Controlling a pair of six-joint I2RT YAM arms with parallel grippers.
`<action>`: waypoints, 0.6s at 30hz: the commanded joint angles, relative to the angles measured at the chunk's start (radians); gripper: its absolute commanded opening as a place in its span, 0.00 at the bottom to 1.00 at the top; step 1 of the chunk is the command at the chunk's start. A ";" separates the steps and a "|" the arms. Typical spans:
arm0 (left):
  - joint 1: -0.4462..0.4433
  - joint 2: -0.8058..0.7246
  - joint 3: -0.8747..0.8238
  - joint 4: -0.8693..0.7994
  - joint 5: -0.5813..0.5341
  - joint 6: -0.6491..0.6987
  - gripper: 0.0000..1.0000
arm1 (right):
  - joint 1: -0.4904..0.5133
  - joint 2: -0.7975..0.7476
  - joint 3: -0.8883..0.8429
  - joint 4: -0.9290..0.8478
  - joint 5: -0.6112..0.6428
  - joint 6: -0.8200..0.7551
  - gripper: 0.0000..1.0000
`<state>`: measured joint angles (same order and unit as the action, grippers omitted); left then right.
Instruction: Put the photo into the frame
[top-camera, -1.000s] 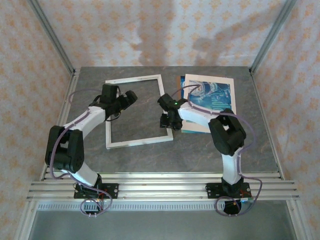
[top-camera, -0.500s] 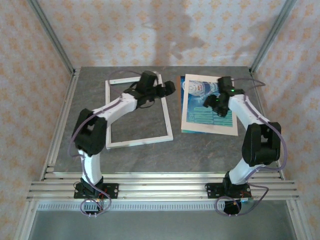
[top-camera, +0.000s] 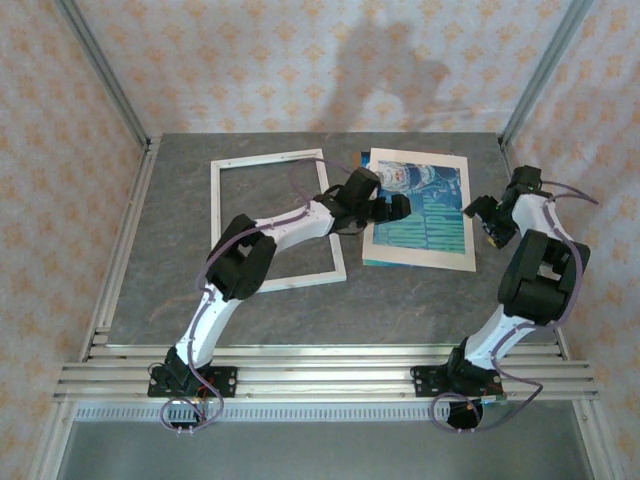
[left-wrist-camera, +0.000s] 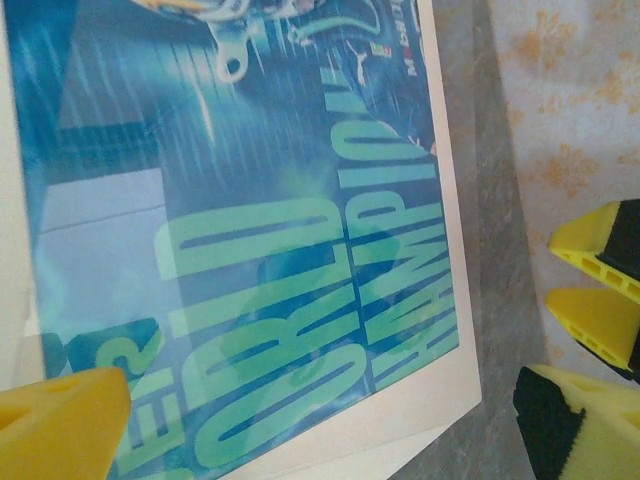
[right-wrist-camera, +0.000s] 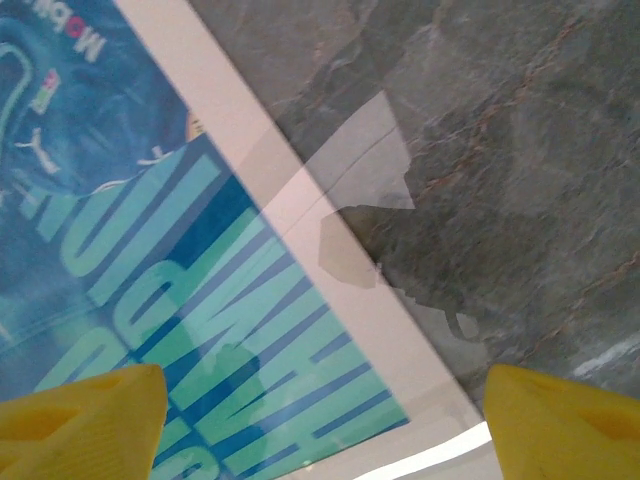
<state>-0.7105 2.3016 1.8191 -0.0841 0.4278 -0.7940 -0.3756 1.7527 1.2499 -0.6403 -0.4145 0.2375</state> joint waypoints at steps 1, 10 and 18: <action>0.001 0.033 0.036 0.029 0.013 -0.027 1.00 | -0.005 0.038 0.041 0.024 -0.021 -0.064 0.82; 0.001 0.070 0.005 0.025 0.008 -0.027 1.00 | -0.006 0.116 0.055 0.058 0.041 -0.096 0.83; 0.000 0.091 -0.023 0.020 0.024 -0.024 1.00 | -0.005 0.186 0.059 0.077 -0.039 -0.100 0.83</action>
<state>-0.7128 2.3589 1.8091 -0.0769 0.4377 -0.8146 -0.3824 1.9133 1.2934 -0.5789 -0.4126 0.1516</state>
